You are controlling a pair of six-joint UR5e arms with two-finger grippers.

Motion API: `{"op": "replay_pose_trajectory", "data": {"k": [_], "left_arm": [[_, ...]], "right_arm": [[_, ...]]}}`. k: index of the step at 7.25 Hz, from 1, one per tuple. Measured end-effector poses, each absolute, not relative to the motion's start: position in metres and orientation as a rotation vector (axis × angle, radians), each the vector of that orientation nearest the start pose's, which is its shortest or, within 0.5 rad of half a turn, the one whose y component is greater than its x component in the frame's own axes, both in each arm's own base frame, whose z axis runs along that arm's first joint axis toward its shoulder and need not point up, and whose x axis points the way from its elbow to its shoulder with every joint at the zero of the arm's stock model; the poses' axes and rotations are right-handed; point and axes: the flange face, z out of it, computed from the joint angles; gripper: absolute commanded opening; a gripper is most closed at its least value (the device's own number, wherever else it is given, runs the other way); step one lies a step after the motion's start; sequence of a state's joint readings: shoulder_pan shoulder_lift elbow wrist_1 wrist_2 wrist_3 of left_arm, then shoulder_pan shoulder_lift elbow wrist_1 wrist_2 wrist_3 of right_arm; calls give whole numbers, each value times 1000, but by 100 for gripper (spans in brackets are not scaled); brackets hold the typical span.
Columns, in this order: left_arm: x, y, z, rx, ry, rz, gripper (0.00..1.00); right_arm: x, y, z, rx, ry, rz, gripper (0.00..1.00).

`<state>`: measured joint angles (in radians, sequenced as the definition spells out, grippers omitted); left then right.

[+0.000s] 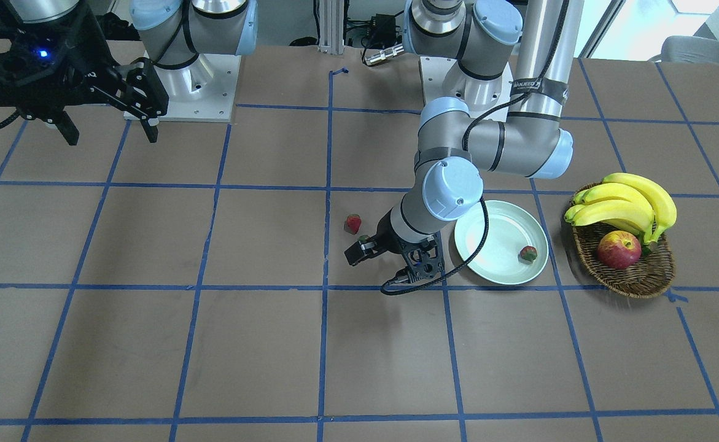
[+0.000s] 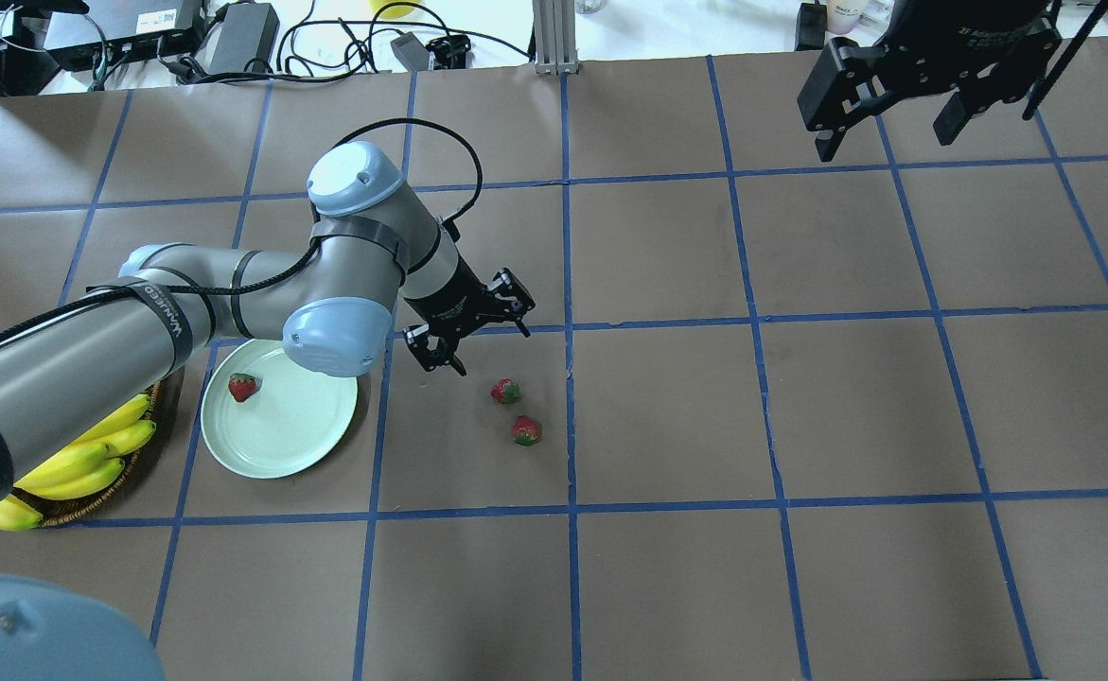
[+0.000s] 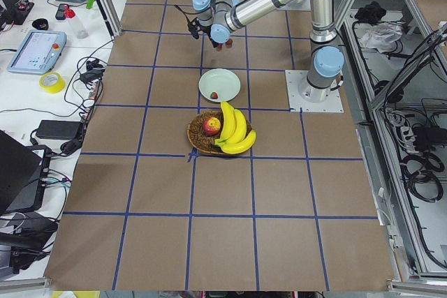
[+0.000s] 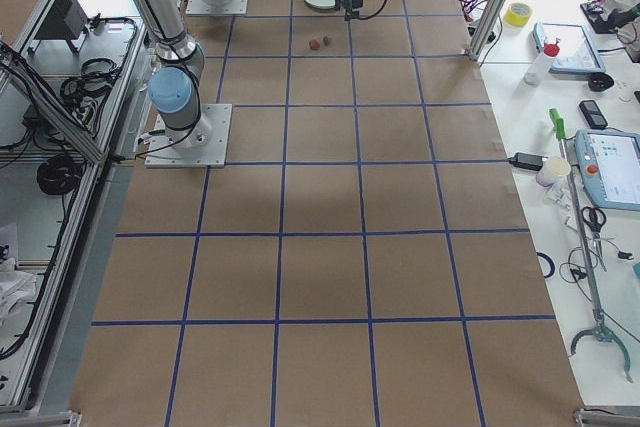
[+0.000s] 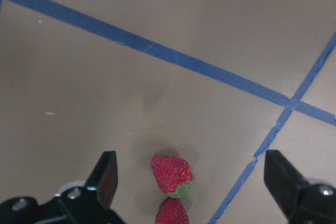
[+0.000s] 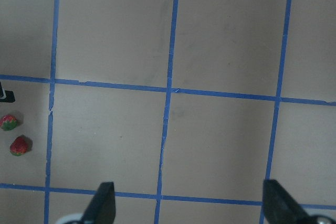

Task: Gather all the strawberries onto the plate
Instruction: 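Move the left gripper back over the remaining strawberries, then grasp the second strawberry with the left gripper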

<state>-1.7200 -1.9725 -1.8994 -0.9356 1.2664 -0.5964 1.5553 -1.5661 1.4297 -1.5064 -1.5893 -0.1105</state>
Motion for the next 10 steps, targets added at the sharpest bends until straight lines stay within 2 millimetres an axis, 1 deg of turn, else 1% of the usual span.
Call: {"op": "replay_pose_trajectory", "data": {"k": [1, 2, 3, 5, 7, 9, 10], "left_arm": [[-246, -516, 177, -782, 3278, 374, 65], [-249, -514, 171, -783, 3274, 397, 31], [-251, -512, 168, -781, 3270, 410, 0], [-252, -511, 166, -778, 3264, 422, 0], [-252, -512, 172, -777, 3268, 404, 0], [-252, -518, 188, -764, 3286, 355, 0], [-250, -525, 198, -758, 3289, 314, 0]], "right_arm": [[124, -499, 549, -149, 3159, -112, 100], [124, -499, 549, -150, 3158, -112, 100], [124, -499, 549, -151, 3158, -111, 100], [124, -499, 548, -151, 3158, -111, 100], [124, -500, 547, -148, 3157, -108, 100], [123, -504, 542, -147, 3156, -95, 100], [123, -505, 541, -145, 3157, -90, 100]]}}
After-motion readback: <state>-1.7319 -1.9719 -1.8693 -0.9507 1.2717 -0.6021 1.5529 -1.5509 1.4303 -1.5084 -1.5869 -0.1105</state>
